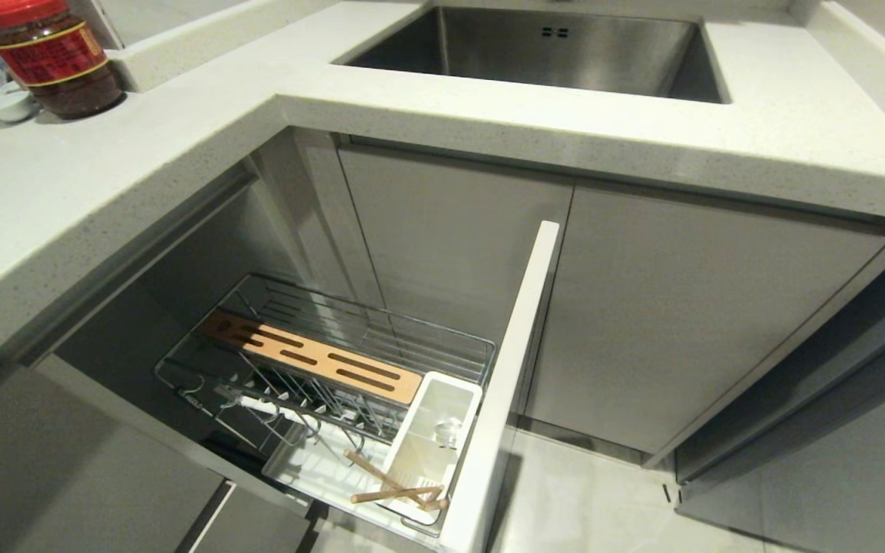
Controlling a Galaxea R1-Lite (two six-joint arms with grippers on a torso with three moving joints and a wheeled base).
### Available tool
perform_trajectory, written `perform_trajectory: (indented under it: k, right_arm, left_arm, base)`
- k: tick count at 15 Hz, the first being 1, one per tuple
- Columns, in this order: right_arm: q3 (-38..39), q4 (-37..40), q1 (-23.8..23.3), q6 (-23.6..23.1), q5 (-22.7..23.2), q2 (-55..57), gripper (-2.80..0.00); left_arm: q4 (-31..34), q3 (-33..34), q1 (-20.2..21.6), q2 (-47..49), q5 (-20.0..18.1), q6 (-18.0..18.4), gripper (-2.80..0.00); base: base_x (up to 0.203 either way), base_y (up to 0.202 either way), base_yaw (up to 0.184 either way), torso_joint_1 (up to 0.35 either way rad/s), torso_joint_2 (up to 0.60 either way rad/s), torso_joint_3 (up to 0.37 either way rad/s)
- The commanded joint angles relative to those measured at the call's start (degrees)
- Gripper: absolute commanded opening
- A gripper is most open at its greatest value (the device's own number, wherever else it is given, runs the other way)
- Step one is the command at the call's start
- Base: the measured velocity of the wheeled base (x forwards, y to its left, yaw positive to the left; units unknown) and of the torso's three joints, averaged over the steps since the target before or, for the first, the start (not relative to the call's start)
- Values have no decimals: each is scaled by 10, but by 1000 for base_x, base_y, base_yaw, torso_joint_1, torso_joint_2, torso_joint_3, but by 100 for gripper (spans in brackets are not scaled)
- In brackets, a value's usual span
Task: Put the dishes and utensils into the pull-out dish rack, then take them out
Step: Close the cupboard
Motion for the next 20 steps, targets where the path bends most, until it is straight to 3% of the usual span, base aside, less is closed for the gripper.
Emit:
perform_trajectory:
  k: [1, 20]
  right_arm:
    - [15, 0, 0, 0, 0, 0, -280]
    - [15, -1, 0, 0, 0, 0, -280]
  left_arm:
    - [0, 4, 0, 1, 0, 0, -280]
    - [2, 4, 0, 1, -4, 4, -280]
  base:
    - [0, 0, 0, 0, 0, 0]
    - [0, 0, 0, 2, 1, 173]
